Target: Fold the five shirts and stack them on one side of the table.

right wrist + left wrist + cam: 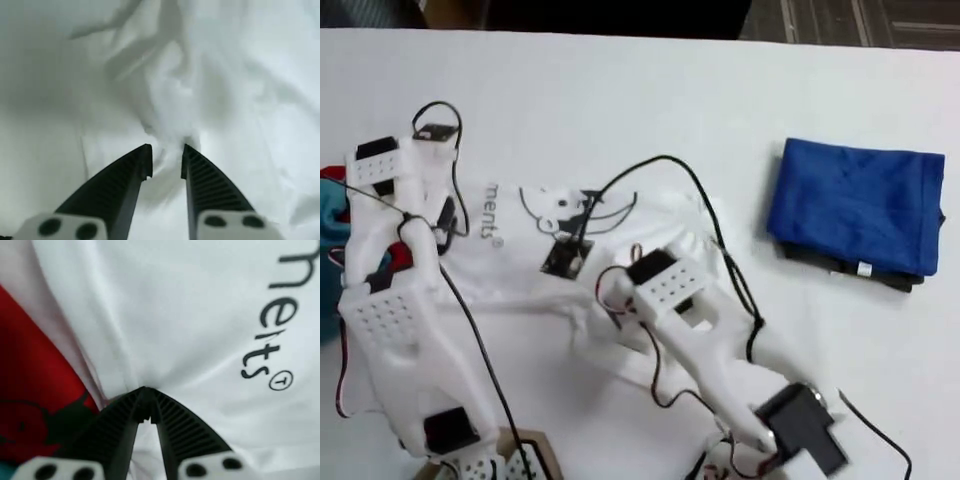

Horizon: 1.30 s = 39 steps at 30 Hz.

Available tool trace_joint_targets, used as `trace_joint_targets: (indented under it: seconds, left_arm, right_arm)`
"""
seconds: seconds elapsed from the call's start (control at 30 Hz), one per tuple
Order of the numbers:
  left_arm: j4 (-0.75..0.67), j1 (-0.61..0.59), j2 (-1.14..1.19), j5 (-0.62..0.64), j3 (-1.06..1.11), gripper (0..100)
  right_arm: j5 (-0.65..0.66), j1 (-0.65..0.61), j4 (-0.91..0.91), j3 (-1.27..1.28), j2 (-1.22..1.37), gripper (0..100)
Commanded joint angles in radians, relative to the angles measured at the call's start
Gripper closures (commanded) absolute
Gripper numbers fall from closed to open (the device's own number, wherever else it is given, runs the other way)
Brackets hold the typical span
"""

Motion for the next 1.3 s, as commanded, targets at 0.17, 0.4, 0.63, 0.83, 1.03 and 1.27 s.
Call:
trace_joint_targets:
  seconds: [0.17,0.4,0.63,0.83,1.03,1.27]
  left_arm:
    - [-0.038,-0.006,0.015,0.005,-0.019,97]
    - [-0.038,-0.006,0.015,0.005,-0.019,97]
    - [-0.038,-0.006,0.015,0.005,-0.019,97]
    - [-0.038,-0.006,0.015,0.005,-0.019,97]
    - [-0.04,-0.006,0.015,0.005,-0.019,97]
    - [-0.04,-0.006,0.015,0.005,-0.019,97]
  right_arm:
    - [0.008,0.015,-0.061,-0.038,0.14,88.9]
    - [0.008,0.015,-0.054,-0.038,0.13,97.1]
    - [0.008,0.013,0.036,-0.038,-0.076,97.7]
    - [0.009,-0.005,0.137,-0.032,-0.208,97.7]
    - [0.008,-0.136,0.134,0.006,-0.211,97.7]
    - [0.002,-0.197,-0.021,0.137,-0.209,97.7]
